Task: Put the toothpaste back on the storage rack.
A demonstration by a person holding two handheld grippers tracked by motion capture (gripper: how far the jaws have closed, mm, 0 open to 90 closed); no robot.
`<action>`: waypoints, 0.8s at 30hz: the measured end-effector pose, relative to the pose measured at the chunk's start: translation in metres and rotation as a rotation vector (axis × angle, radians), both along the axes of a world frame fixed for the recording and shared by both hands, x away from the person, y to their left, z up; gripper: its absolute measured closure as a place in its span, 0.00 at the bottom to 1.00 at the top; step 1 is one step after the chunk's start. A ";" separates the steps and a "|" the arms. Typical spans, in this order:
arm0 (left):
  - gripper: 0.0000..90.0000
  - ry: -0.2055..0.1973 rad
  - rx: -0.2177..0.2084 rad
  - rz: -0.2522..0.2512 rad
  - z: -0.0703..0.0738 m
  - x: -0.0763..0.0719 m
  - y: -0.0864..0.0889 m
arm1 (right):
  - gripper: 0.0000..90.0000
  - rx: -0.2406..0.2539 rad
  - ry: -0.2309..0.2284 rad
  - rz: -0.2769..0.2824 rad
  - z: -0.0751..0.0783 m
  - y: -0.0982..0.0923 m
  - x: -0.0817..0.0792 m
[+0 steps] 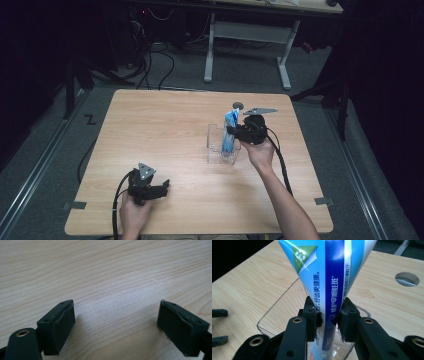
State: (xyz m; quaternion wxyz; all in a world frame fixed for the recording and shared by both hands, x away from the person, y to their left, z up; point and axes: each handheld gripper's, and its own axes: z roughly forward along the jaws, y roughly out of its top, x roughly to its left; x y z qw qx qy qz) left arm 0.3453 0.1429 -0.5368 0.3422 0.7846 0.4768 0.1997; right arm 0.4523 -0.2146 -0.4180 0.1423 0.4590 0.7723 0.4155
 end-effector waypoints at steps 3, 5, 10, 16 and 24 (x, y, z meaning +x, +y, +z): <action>0.16 0.000 0.000 0.000 0.000 0.000 0.000 | 0.78 -0.013 -0.006 -0.001 0.001 -0.001 -0.001; 0.16 0.000 0.000 0.000 0.000 0.000 0.000 | 0.77 -0.019 -0.013 -0.008 0.000 -0.002 -0.001; 0.16 0.000 0.000 0.000 0.000 0.000 0.000 | 0.75 -0.061 -0.037 -0.030 0.000 -0.003 -0.003; 0.16 -0.001 -0.001 0.001 0.000 0.000 0.000 | 0.71 -0.098 -0.048 -0.055 0.000 -0.004 -0.004; 0.16 0.000 -0.001 0.001 0.000 0.000 0.000 | 0.68 -0.119 -0.062 -0.080 0.000 -0.007 -0.006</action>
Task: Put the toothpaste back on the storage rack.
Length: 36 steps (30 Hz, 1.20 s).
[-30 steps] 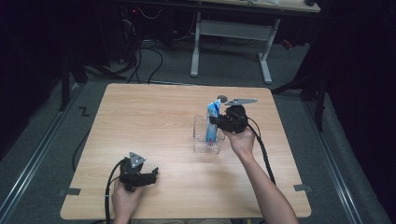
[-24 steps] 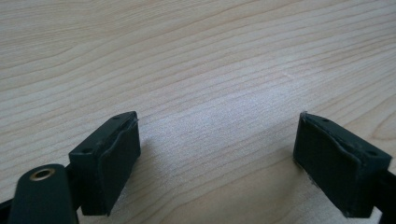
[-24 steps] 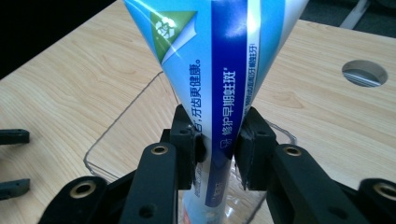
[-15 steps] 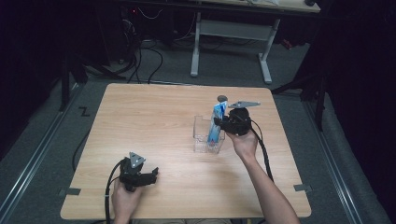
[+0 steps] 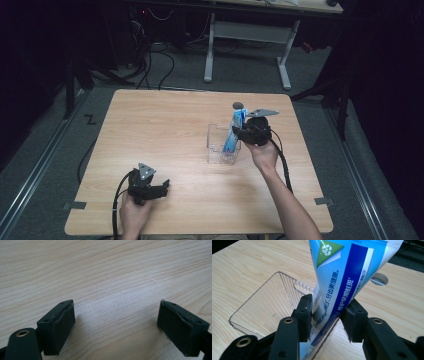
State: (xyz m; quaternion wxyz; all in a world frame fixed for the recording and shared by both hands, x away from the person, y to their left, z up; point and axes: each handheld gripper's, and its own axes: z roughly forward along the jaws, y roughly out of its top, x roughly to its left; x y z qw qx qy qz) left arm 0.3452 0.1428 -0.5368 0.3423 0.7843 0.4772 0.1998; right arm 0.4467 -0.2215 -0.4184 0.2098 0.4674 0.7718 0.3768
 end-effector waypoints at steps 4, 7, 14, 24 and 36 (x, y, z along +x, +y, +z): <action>0.16 -0.001 -0.001 0.000 0.000 0.000 0.000 | 0.63 0.025 -0.009 -0.007 0.000 -0.004 -0.001; 0.16 -0.001 0.000 -0.001 0.000 0.000 0.000 | 0.61 0.028 -0.012 -0.009 0.001 -0.005 -0.002; 0.16 -0.001 -0.001 0.000 0.000 0.000 0.000 | 0.57 0.031 -0.023 -0.010 0.005 -0.007 -0.005; 0.16 -0.001 -0.001 0.000 0.000 0.000 0.000 | 0.54 0.041 -0.040 -0.013 0.011 -0.012 -0.012; 0.16 -0.001 -0.001 0.000 0.000 0.000 0.000 | 0.53 0.046 -0.047 -0.018 0.012 -0.022 -0.020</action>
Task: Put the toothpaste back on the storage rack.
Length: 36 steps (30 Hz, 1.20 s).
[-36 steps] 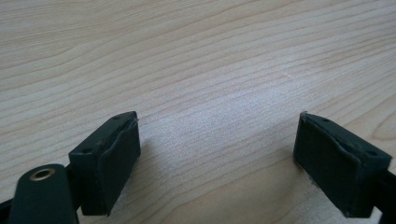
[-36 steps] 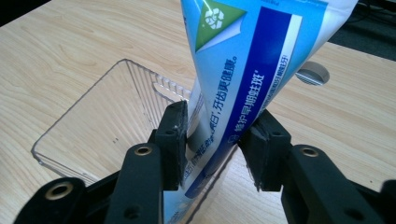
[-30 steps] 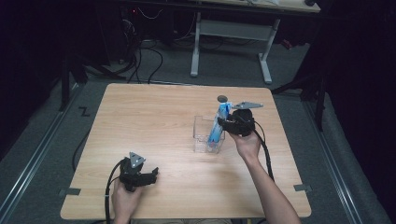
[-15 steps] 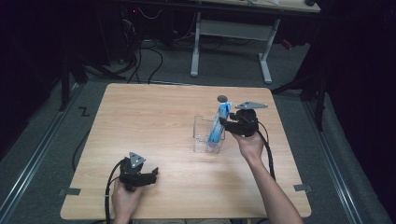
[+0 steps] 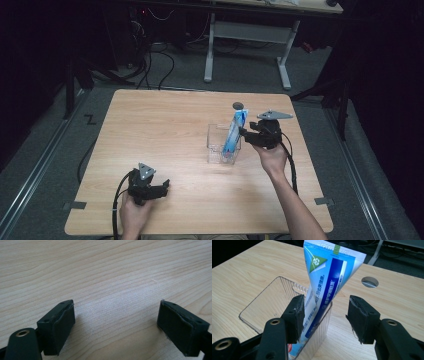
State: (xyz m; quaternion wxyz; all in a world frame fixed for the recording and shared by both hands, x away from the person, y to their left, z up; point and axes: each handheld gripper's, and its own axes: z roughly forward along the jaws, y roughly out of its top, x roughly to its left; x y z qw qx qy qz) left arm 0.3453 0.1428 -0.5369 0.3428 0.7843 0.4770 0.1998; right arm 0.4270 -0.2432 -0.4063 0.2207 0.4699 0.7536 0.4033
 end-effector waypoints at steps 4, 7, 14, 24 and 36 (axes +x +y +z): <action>0.16 0.000 0.000 0.000 0.000 0.000 0.000 | 0.53 0.005 -0.006 0.002 0.000 -0.004 -0.003; 0.16 0.000 0.000 0.000 0.000 0.000 0.000 | 0.52 0.014 -0.009 -0.001 0.002 -0.008 -0.007; 0.16 0.000 0.000 0.000 0.000 0.000 0.000 | 0.45 0.049 -0.004 -0.004 0.005 -0.015 -0.011; 0.16 0.000 -0.001 0.000 0.000 0.000 0.000 | 0.26 0.095 0.012 -0.028 0.005 -0.027 -0.016; 0.16 0.000 0.000 0.000 0.000 0.000 0.000 | 0.25 0.075 0.015 -0.093 0.003 -0.032 -0.018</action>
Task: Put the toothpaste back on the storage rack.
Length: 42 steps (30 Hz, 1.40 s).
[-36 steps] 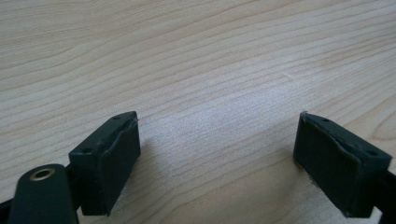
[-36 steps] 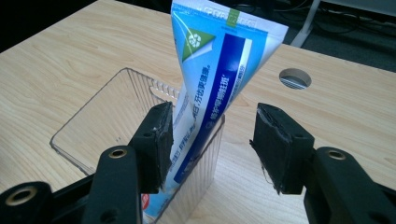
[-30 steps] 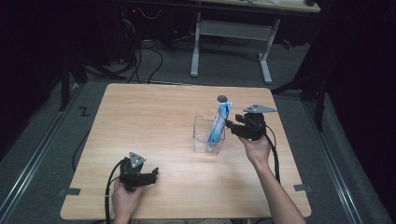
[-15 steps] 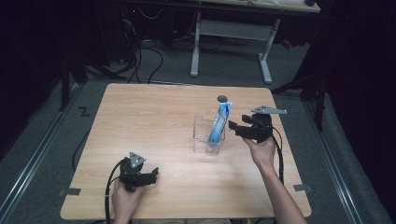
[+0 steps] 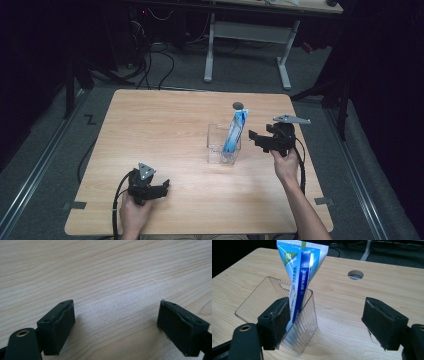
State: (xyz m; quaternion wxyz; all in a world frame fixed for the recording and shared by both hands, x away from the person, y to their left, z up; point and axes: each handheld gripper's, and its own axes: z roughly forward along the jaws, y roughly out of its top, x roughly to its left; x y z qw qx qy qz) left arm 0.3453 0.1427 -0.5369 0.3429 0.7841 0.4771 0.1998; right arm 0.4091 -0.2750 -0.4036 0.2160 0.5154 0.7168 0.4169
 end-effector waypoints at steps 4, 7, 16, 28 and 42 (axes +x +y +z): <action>0.16 0.000 0.000 0.000 0.000 0.000 0.000 | 0.24 -0.029 -0.012 0.014 0.000 -0.002 -0.004; 0.16 0.000 0.000 0.000 0.000 0.000 0.000 | 0.23 -0.001 -0.030 0.037 -0.001 -0.006 -0.009; 0.16 0.000 0.001 0.000 0.000 0.000 0.000 | 0.24 0.017 -0.040 0.048 -0.008 -0.019 -0.018; 0.16 0.000 0.001 0.000 0.000 0.000 0.000 | 0.24 0.030 -0.043 0.034 -0.013 -0.039 -0.029; 0.16 0.000 0.000 0.001 0.000 0.000 0.000 | 0.24 0.017 -0.047 0.019 -0.015 -0.056 -0.038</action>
